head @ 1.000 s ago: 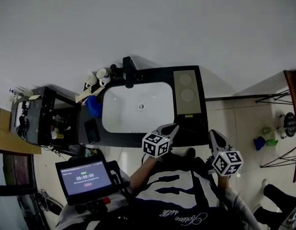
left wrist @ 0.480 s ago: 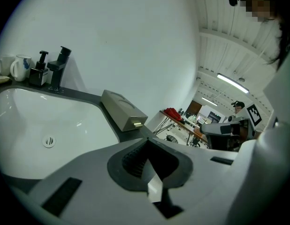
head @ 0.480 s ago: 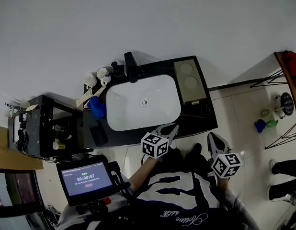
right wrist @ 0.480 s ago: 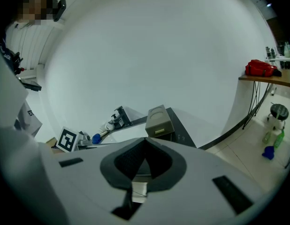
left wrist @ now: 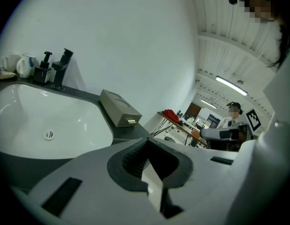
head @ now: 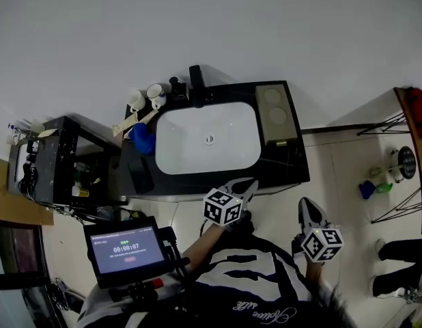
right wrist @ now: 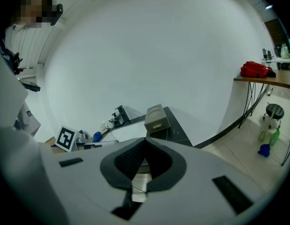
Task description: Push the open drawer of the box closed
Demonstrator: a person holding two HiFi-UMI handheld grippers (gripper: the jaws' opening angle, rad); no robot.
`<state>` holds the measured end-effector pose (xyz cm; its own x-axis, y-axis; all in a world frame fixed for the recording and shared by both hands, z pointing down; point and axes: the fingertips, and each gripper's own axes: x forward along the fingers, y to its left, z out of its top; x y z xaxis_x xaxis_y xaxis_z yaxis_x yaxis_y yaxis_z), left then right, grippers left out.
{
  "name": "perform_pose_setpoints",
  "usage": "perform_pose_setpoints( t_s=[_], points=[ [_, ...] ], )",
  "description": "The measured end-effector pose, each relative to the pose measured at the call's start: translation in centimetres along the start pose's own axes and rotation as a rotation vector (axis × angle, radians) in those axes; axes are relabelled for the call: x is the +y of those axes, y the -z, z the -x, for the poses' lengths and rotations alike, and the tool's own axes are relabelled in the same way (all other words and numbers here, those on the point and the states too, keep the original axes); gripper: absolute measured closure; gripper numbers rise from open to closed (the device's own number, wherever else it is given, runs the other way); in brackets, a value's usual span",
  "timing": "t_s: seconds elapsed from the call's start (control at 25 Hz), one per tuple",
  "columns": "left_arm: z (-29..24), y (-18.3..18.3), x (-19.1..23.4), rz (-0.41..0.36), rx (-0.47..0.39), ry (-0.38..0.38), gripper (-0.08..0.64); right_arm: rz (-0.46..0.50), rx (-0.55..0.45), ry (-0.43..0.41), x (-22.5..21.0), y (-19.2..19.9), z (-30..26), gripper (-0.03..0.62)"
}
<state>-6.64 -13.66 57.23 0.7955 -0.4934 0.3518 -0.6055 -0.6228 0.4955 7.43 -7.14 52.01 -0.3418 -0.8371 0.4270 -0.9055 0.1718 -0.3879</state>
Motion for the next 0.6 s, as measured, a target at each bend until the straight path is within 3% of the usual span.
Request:
perform_pose_setpoints(
  t_s=[0.32,0.6],
  points=[
    [0.8,3.3,-5.7,-0.009,0.008,-0.018,0.558,-0.003,0.028,-0.027,-1.8,3.3,5.6,0.595],
    [2.5,8.7,-12.3,-0.031,0.052,-0.04,0.558,0.012,0.04,-0.052,-3.5,6.6,11.8,0.595]
  ],
)
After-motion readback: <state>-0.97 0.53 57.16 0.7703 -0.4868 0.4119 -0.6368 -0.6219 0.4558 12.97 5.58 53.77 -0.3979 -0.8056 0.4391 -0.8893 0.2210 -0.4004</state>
